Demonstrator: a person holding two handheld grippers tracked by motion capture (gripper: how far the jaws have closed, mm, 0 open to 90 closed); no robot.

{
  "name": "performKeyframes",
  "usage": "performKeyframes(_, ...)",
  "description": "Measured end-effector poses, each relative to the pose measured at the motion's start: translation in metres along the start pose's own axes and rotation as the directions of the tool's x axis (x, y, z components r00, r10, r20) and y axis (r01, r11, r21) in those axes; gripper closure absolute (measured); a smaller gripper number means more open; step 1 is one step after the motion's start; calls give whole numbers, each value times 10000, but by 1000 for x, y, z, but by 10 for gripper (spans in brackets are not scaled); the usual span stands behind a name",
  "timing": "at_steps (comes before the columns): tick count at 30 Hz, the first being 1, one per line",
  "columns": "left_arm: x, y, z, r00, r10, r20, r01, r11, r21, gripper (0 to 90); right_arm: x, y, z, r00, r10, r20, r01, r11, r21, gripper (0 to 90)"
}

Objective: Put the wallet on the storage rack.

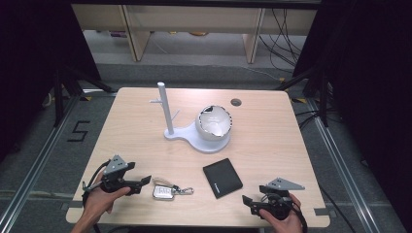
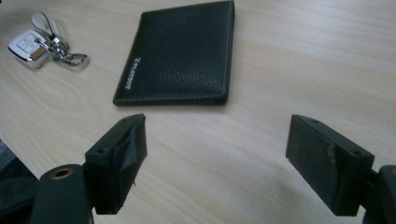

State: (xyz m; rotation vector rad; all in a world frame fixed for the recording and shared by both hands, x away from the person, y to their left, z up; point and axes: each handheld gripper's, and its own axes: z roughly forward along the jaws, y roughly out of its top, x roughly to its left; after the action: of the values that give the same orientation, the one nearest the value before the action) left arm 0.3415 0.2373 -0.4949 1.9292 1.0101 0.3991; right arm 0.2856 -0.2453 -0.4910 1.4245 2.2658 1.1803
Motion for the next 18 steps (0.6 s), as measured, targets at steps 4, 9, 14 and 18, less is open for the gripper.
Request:
performKeyframes(4, -5, 7, 5, 9996, 259, 132, -258, 9996, -60, 148, 2, 0, 0, 9995, 72, -296, -72, 10000, 5, 214)
performKeyframes(9, -9, 19, 14, 9980, 560, 276, -560, 9984, -29, 151, 4, 0, -1, 9987, 189, -481, -183, 9998, 125, 215)
performKeyframes(14, -18, 37, 30, 9939, 979, 504, -987, 9950, 137, 257, 10, -2, 0, 9973, 558, -477, -559, 9984, -18, 215)
performKeyframes(18, -27, 48, 40, 9867, 1429, 779, -1452, 9891, 242, 381, 11, -2, 1, 9974, 377, -606, -384, 9992, -117, 214)
